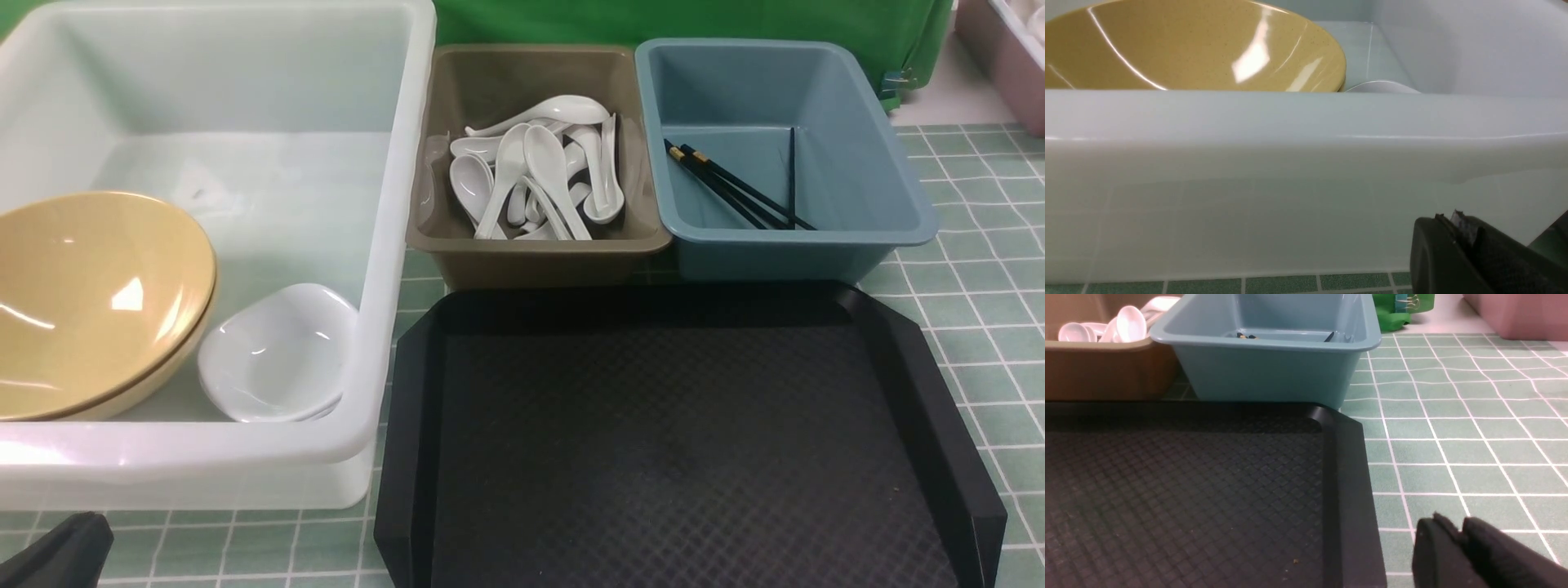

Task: On blue table put chopsticks spoon bowls plates into blue grey white boxes.

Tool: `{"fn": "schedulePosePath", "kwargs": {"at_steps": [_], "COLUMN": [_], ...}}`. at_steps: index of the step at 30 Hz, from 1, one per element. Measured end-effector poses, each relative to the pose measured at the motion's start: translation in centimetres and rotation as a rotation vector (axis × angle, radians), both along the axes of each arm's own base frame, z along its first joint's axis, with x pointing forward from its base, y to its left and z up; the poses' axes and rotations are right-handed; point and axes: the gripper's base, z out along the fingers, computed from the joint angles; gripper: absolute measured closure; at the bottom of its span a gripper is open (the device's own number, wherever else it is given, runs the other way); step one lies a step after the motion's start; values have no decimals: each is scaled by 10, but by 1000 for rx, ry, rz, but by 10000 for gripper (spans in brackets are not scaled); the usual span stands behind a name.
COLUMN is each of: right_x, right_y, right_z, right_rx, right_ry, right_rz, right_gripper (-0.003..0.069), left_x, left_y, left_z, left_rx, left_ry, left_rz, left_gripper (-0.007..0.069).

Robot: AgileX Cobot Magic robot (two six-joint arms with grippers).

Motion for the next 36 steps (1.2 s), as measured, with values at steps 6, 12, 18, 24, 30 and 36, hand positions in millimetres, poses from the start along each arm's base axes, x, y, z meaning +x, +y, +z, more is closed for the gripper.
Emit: {"fn": "schedulePosePath", "kwargs": {"at_steps": [6, 12, 18, 24, 30, 36], "right_x": [0, 0, 0, 0, 0, 0], "right_y": [0, 0, 0, 0, 0, 0], "right_z": [0, 0, 0, 0, 0, 0], "right_rx": [0, 0, 0, 0, 0, 0], "right_ry": [0, 0, 0, 0, 0, 0], "right_rz": [0, 0, 0, 0, 0, 0], "right_gripper": [524, 517, 509, 502, 497, 492], "left_x": [0, 0, 0, 0, 0, 0], "left_y": [0, 0, 0, 0, 0, 0], "left_z": [0, 0, 0, 0, 0, 0], "left_rx": [0, 0, 1, 1, 1, 1], "left_ry": [0, 0, 0, 0, 0, 0], "left_rz": [0, 0, 0, 0, 0, 0], "left_gripper": [623, 623, 623, 623, 623, 623]}}
